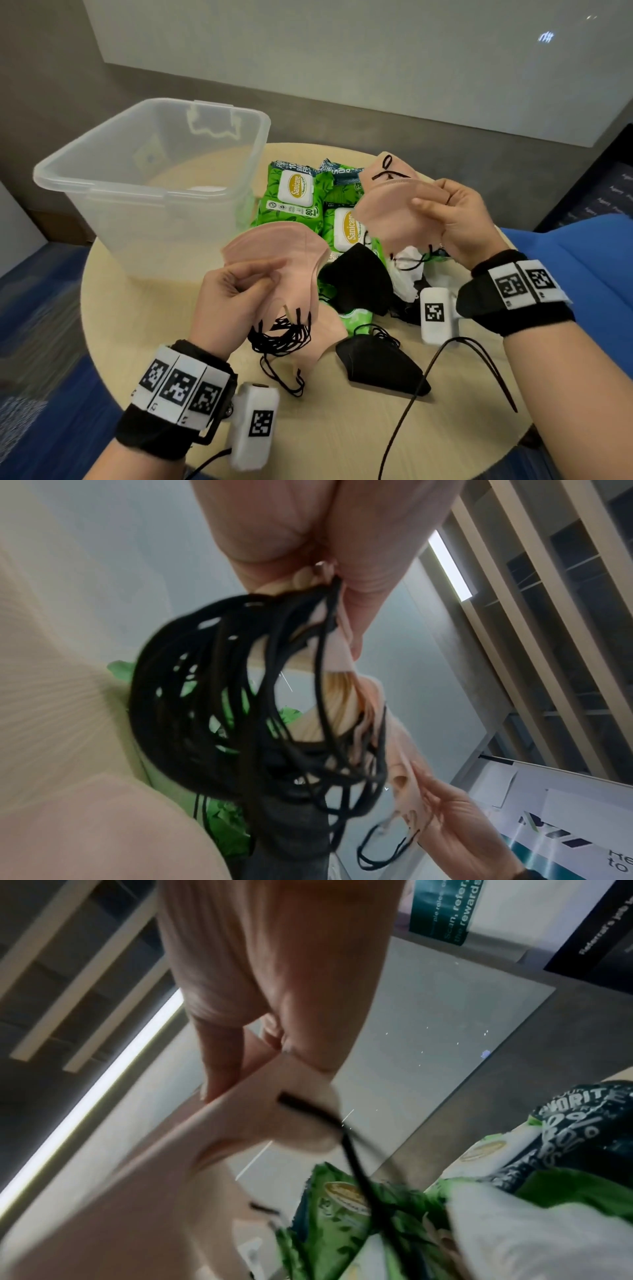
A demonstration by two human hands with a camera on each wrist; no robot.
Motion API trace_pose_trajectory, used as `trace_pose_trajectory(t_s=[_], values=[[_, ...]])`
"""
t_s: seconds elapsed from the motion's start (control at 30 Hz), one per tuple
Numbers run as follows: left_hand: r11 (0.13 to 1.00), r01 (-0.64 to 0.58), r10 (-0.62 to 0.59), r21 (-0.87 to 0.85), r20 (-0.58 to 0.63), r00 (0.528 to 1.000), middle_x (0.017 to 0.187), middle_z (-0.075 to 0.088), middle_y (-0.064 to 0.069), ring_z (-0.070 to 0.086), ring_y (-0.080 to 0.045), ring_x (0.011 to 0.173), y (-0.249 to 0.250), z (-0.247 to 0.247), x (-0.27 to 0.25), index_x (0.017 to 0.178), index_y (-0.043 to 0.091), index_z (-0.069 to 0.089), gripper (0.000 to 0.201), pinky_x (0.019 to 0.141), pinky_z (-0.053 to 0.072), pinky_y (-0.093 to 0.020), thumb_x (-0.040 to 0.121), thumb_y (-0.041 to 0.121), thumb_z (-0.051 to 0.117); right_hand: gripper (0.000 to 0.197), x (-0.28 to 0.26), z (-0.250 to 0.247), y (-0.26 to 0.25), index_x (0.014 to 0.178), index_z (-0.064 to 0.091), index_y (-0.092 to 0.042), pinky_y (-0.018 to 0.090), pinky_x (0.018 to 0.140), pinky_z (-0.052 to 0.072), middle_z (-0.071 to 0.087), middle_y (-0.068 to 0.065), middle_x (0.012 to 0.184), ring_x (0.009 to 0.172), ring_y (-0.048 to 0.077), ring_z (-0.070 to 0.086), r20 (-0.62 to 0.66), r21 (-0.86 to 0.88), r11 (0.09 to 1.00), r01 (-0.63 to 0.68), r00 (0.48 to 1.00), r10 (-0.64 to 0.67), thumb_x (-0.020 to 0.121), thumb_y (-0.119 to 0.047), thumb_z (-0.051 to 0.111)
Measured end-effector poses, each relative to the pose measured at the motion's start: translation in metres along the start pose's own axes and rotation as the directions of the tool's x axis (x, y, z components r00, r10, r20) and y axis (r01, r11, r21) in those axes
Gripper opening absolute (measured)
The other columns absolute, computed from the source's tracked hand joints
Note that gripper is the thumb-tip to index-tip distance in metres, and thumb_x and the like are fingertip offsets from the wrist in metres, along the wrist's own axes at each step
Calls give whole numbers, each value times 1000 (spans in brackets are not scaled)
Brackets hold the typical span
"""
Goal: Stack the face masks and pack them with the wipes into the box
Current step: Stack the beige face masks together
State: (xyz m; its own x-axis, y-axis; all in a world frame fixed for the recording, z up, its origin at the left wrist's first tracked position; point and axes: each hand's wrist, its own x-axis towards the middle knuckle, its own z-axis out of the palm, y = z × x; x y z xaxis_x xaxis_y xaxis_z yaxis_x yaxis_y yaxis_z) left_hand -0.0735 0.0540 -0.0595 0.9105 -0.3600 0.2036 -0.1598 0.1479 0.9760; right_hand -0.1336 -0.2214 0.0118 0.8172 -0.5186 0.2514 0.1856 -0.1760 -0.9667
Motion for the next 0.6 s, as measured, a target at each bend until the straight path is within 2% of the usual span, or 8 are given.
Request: trace_pose_trajectory(t_s=[0.07,0.1,0.17,0.23,0.33,0.43,0.53,0.6], values=[[1000,-5,6,16,-26,1000,68,72,12,61,2,64,1,-4,-1,81,22,72,29,62,49,-10,83,-5,61,20,-12,4,-11,75,51,-11,18,61,50,67,-5,70,66,7,61,137,160,986,-50,990,28,69,-8,70],[1000,-7,8,24,-39,999,70,72,13,62,3,66,2,-5,-1,81,23,72,29,62,49,-10,83,-4,62,31,-17,7,-15,76,51,-11,18,62,50,67,-3,72,67,8,61,203,211,974,-78,979,34,61,-16,77],[999,-19,21,37,-51,998,70,72,14,62,3,66,5,-5,-3,82,24,72,29,62,49,-10,84,-3,62,49,-26,15,-20,78,52,-10,19,64,52,68,0,75,70,10,63,313,272,954,-123,949,33,48,-27,87],[999,-35,36,31,-45,998,71,72,14,63,3,68,9,-3,-6,83,23,72,27,63,49,-11,84,-2,62,54,-33,26,-20,77,55,-10,20,65,52,67,2,77,71,12,63,405,297,939,-174,913,41,43,-29,92],[998,-58,58,0,-43,997,74,73,15,65,4,75,16,1,-10,85,22,72,24,66,48,-10,85,1,61,47,-43,43,-20,73,59,-12,20,66,51,66,3,75,70,12,62,522,298,925,-234,852,47,44,-26,92],[998,-55,53,-14,-124,991,74,72,17,65,1,80,16,-2,-8,80,26,71,26,73,48,-13,86,3,60,37,-50,51,-23,73,63,-13,19,63,52,66,2,73,67,11,63,618,356,886,-297,786,15,49,-19,90],[998,-32,23,-44,-190,982,77,72,8,64,-12,83,13,-6,-5,81,22,71,26,79,50,-27,88,2,56,27,-55,54,-30,75,62,-11,18,58,53,67,2,71,63,10,65,701,414,841,-350,712,-49,59,-12,84],[995,-16,1,-100,-152,988,79,70,-1,64,-14,79,16,-6,-6,86,12,72,22,72,52,-28,90,3,53,27,-54,57,-32,74,60,-11,18,57,52,66,2,70,62,10,65,725,384,853,-353,687,-42,61,-11,83]])
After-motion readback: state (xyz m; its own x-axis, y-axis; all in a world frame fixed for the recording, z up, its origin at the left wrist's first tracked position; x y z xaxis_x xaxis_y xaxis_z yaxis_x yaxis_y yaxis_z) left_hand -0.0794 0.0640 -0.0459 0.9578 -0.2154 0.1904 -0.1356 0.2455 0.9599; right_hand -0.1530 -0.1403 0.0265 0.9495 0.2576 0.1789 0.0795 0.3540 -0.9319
